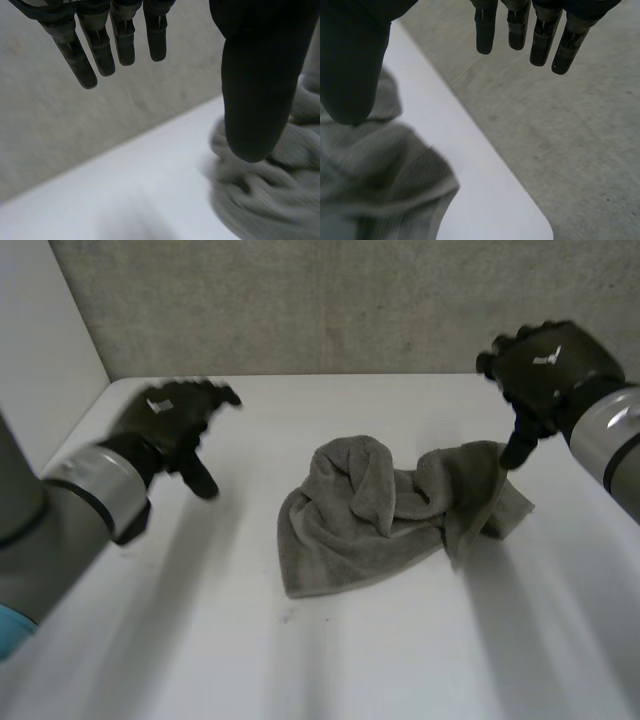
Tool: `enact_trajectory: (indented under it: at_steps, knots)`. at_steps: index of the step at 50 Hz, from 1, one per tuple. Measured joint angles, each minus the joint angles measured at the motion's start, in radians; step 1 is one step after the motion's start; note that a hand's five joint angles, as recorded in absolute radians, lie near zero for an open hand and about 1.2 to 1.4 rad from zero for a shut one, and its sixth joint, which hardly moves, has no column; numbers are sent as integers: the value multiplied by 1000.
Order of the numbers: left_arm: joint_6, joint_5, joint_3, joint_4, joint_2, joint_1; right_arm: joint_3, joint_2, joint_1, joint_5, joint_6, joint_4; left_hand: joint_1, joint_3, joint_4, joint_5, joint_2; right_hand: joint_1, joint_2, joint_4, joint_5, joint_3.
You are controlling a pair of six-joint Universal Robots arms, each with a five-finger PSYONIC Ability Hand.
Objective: Fold the towel.
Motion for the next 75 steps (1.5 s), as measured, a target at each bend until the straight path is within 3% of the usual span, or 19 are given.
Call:
enact_trajectory:
  at_steps: [8, 9, 12, 20, 29, 34, 37, 40, 48, 55, 61, 66, 70, 71, 73, 74, 75]
  knots:
    - [-8, -28, -65, 46, -100, -107, 145, 2, -41, -146, -210, -39, 3, 3, 3, 3, 3, 0, 0, 0, 0, 0]
    - [-8, -58, -91, 102, -131, -141, 207, 15, -61, -211, -266, -89, 0, 1, 2, 1, 1, 0, 0, 0, 0, 0]
    - [-5, -107, -121, 188, -166, -182, 286, 38, -95, -293, -327, -169, 0, 1, 1, 0, 1, 0, 0, 0, 0, 0]
    - [6, -194, -145, 353, -273, -246, 429, 144, -154, -414, -447, -390, 3, 3, 2, 3, 3, 76, 74, 76, 69, 94]
    - [9, -198, -128, 373, -380, -276, 467, 269, -186, -429, -571, -509, 11, 12, 11, 12, 11, 198, 185, 192, 174, 210]
    - [8, -197, -122, 371, -407, -284, 462, 321, -200, -432, -600, -579, 27, 28, 28, 27, 27, 404, 407, 404, 373, 421]
    - [8, -199, -119, 369, -413, -288, 453, 347, -203, -433, -600, -635, 56, 56, 56, 56, 55, 752, 764, 760, 721, 774]
    - [8, -201, -118, 369, -415, -293, 441, 369, -203, -431, -589, -696, 75, 76, 77, 76, 75, 845, 940, 940, 871, 953]
    - [8, -201, -109, 374, -423, -302, 417, 376, -200, -395, -446, -796, 82, 83, 83, 83, 82, 845, 947, 964, 872, 971]
    - [10, -199, -67, 374, -461, -304, 382, 358, -201, -305, -208, -798, 135, 134, 132, 131, 133, 845, 947, 964, 873, 971]
    - [30, -198, -3, 373, -525, -304, 380, 336, -203, -278, -153, -786, 225, 224, 222, 219, 224, 845, 947, 964, 877, 971]
    - [84, -197, 46, 379, -574, -303, 386, 324, -207, -276, -154, -782, 493, 479, 481, 426, 480, 845, 947, 964, 878, 971]
    - [115, -197, 67, 406, -590, -300, 389, 320, -211, -275, -157, -781, 692, 693, 688, 441, 695, 845, 947, 964, 878, 971]
    - [123, -198, 71, 427, -592, -297, 388, 319, -213, -273, -158, -781, 754, 750, 752, 349, 760, 845, 947, 964, 878, 971]
    - [125, -198, 73, 435, -591, -296, 388, 318, -214, -271, -158, -781, 754, 750, 752, 349, 760, 845, 947, 964, 878, 971]
    - [130, -199, 76, 464, -583, -292, 385, 314, -217, -260, -158, -779, 802, 828, 826, 806, 830, 845, 947, 964, 878, 971]
    - [130, -199, 76, 464, -583, -292, 385, 314, -217, -260, -158, -779, 802, 828, 826, 806, 830, 845, 947, 964, 878, 971]
